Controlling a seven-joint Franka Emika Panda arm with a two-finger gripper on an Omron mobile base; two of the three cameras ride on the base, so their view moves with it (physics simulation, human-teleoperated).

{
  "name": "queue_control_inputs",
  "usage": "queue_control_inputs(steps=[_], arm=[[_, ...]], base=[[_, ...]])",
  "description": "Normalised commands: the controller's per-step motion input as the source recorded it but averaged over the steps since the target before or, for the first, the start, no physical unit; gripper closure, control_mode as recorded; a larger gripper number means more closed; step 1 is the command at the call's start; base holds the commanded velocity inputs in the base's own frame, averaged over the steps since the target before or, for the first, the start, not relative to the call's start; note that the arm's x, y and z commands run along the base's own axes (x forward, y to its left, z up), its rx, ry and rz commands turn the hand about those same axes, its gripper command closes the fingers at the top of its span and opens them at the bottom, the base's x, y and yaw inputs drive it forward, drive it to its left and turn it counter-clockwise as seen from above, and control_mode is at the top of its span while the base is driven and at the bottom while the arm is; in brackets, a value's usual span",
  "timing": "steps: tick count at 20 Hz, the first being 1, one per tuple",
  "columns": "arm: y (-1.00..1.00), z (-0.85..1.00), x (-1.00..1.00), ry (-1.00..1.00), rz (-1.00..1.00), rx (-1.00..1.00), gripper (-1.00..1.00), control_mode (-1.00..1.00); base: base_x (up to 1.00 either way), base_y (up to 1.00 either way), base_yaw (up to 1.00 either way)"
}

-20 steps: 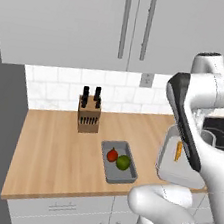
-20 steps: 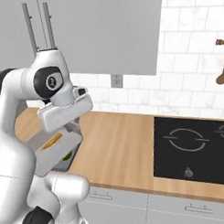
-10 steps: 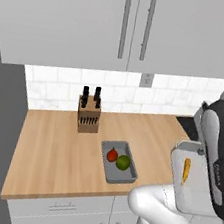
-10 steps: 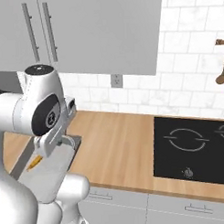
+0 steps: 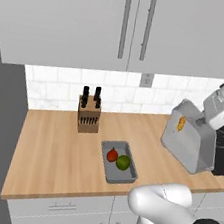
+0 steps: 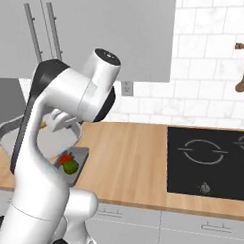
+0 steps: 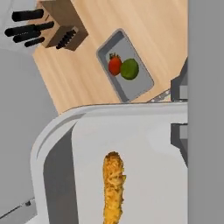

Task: Take the meat container that has the shrimp and place it on the second highest rack of the freezer. Then take the vegetable container that has the lime and tomato and place it on the highest rack of the freezer.

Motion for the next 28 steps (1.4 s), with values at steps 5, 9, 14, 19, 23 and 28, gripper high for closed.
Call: queue_control_inputs(steps=[5,9,14,19,23,28], arm=[[0.11,0.0,-0.01,0.22,-0.61,0.07,1.0,-1.0],[0.25,0.0,-0.03,0.03,-0.33,-0.13,1.0,-1.0],[0.08,0.0,-0.02,0.0,-0.03,-0.03,1.0,-1.0],[0.0,0.0,0.0,0.0,0.0,0.0,1.0,1.0],[0.0,0.0,0.0,0.0,0.0,0.0,1.0,1.0],[0.0,0.0,0.0,0.0,0.0,0.0,1.0,1.0]], base=[[0.0,0.0,0.0],[0.0,0.0,0.0],[0.0,0.0,0.0],[-0.44,0.0,-0.05],[-0.98,0.0,0.05],[-0.43,0.03,0.4]])
